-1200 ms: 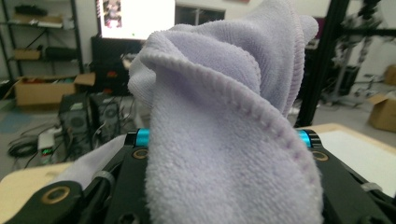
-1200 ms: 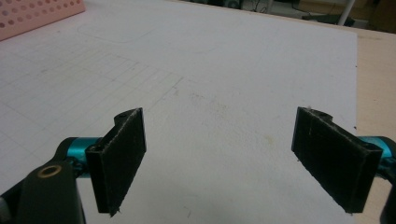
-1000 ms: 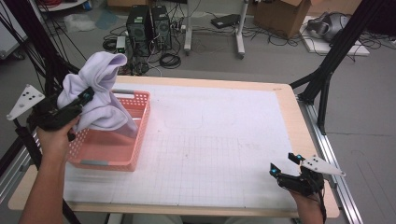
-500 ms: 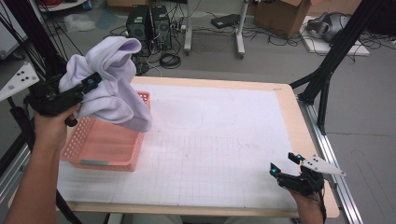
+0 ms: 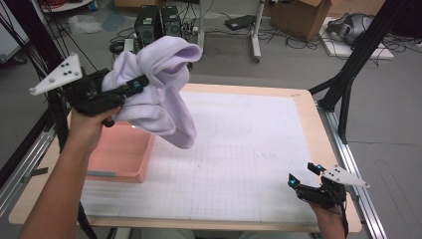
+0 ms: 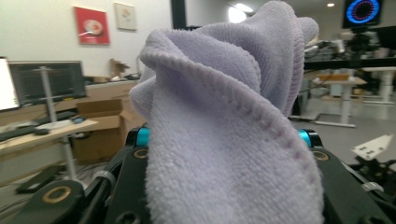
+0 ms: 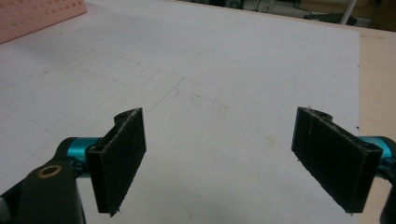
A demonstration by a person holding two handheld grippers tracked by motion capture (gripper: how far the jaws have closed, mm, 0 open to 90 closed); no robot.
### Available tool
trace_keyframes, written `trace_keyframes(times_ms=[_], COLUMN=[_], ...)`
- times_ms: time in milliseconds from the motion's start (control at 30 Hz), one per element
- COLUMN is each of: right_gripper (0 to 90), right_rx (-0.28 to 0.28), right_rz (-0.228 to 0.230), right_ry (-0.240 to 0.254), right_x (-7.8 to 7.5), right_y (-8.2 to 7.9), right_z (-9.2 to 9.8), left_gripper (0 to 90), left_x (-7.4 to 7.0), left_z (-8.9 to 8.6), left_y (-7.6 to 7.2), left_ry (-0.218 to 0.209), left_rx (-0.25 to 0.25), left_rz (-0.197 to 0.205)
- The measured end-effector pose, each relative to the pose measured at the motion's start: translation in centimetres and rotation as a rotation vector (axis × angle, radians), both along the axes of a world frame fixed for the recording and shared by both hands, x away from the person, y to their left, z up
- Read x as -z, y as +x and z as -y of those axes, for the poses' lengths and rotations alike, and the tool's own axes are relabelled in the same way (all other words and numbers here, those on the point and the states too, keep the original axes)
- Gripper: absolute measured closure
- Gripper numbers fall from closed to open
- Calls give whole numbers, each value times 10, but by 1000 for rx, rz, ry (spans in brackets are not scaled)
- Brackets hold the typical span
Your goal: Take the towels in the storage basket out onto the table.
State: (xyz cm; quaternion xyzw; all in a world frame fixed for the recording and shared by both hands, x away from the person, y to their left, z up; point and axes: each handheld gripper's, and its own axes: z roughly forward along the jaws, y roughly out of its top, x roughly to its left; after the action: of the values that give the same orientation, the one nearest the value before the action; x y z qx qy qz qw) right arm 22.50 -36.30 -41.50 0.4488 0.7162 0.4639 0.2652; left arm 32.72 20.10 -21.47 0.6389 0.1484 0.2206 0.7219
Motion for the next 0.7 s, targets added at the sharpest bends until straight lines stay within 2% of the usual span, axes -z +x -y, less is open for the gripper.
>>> trace_keyframes(times_ms=[100,200,300,333,433,533,700], right_gripper=[165,165,165,165,165,165,165], right_rx=[-1,-6,-5,-5,-4,-4,-4], right_rz=[0,1,0,1,-1,-4,-11], right_ry=[0,-2,-2,-2,1,0,1], right_x=[0,0,0,0,0,0,2], right_y=[0,0,0,0,0,0,0], right_z=[0,0,0,0,0,1,3], left_gripper=[613,613,613,612,610,608,605], left_x=[3,12,23,30,47,72,106], left_z=[25,55,80,91,113,141,174], left_y=[3,7,12,15,20,27,39], left_ry=[25,47,62,82,98,132,190], left_rx=[44,97,115,124,127,128,112], left_rz=[-12,-31,-55,-69,-99,-149,-226])
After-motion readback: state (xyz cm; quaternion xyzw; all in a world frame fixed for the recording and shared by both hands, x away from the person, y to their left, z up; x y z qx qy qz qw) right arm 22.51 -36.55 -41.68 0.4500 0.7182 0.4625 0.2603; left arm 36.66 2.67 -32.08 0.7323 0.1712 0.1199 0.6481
